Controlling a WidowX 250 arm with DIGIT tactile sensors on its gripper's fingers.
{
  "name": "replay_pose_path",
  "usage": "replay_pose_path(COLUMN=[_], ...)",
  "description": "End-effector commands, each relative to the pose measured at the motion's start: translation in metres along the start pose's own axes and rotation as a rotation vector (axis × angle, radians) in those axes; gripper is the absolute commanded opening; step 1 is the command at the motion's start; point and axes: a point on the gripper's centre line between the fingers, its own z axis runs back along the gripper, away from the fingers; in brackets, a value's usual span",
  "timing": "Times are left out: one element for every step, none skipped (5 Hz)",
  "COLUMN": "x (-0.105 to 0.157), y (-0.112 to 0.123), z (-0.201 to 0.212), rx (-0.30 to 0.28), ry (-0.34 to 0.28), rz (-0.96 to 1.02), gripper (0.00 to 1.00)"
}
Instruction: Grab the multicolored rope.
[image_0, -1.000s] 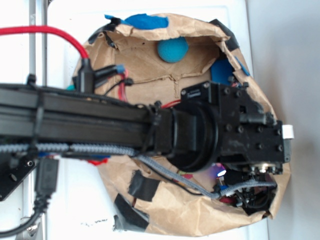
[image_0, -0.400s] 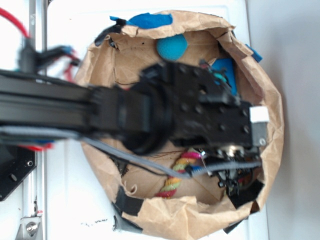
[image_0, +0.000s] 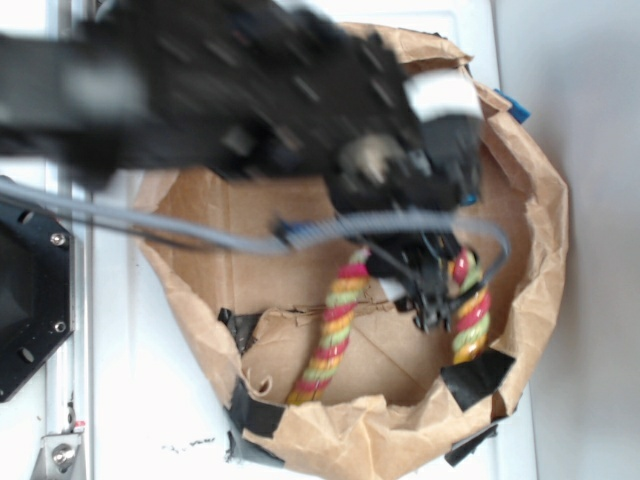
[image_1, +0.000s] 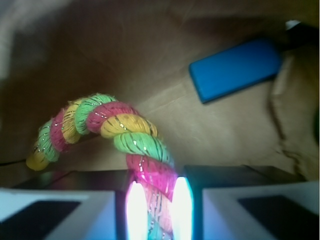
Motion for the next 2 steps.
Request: replay_pose_path(x=[0.0092,0.0077], y=[0.0113,0.012], z=[0.0645,0.0654], rx=[0.072,0.083], ry=[-0.052,-0.054], rz=[-0.035,-0.049], gripper=[0.0,0.0])
